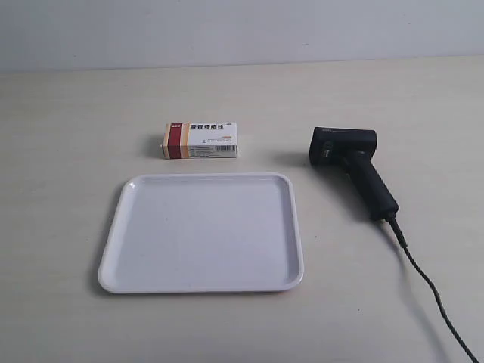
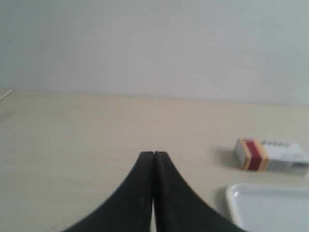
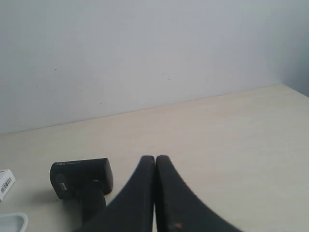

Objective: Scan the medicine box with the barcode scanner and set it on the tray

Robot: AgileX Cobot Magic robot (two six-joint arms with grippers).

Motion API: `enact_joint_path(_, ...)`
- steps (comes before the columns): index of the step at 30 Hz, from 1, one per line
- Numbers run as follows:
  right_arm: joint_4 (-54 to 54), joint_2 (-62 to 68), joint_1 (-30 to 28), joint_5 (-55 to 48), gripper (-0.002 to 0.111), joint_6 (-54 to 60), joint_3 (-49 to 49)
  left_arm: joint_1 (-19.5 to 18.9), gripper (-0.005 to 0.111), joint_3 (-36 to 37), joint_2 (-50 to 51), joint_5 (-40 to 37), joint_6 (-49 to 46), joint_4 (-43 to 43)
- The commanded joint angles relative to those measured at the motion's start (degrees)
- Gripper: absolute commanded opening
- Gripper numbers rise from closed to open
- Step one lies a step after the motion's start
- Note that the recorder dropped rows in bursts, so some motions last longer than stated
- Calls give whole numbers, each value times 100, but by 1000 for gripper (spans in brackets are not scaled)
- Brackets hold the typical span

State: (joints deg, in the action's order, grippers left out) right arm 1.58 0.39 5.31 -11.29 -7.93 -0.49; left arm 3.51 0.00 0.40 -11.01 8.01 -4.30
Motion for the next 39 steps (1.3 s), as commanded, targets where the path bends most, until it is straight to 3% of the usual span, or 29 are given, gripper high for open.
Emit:
enact_joint_path(1, -9, -39, -32, 28, 0, 49, 16, -19, 2, 0, -40, 810, 1363, 652)
enact_joint_path(9, -9, -39, -32, 28, 0, 49, 16, -19, 0, 0, -40, 1800, 1063, 641)
enact_joint_path(13, -9, -39, -32, 56, 0, 49, 16, -19, 0, -447, 316, 2096, 997, 641)
enact_joint_path(24, -9, -39, -32, 69, 0, 49, 16, -19, 0, -1368, 4342, 3285, 848, 210)
enact_joint_path(31, -9, -39, -32, 69, 0, 49, 16, -8, 0, -2491, 7074, 3383, 1112, -850)
enact_joint_path(34, -9, -39, -32, 69, 0, 49, 16, -8, 0, -3046, 7953, 3371, 1750, -1769)
enact_joint_path(36, -9, -39, -32, 69, 0, 49, 16, -8, 0, -3413, 8434, 3371, 2442, -2595)
enact_joint_path(39, -9, -39, -32, 69, 0, 49, 16, -8, 0, -4100, 9074, 3497, 4059, -4728)
